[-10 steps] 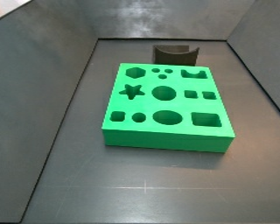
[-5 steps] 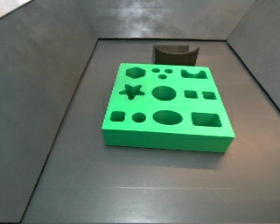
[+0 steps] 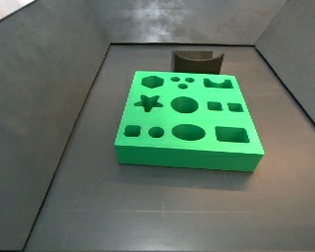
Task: Pick up the arch object. Move up. Move to above the board. Insert the arch object.
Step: Move to above the board, then insert the arch object.
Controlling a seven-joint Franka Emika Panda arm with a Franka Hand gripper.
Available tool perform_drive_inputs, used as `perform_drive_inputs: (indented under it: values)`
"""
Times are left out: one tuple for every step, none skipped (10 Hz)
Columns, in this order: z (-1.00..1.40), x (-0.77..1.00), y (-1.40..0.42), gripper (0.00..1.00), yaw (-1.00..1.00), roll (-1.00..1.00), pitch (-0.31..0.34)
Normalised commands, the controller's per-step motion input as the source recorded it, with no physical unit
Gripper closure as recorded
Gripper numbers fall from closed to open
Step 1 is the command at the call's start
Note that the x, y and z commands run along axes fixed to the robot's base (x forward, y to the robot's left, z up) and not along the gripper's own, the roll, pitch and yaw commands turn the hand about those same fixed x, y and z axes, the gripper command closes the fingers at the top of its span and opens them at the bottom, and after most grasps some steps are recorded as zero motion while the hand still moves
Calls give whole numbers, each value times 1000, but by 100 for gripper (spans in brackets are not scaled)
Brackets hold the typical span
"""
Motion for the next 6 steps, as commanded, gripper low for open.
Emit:
perform_drive_inputs:
  values:
    - [146,299,-549,100,13,57,140]
    - [77,189,-283,100,12,76,126]
    - [-149,1000,0,100,0,100,-44]
    - [-260,1000,0,100,-54,100,-131]
    - [-323,997,26,100,-60,90,-210]
    - [-317,963,120,100,-34,83,-223]
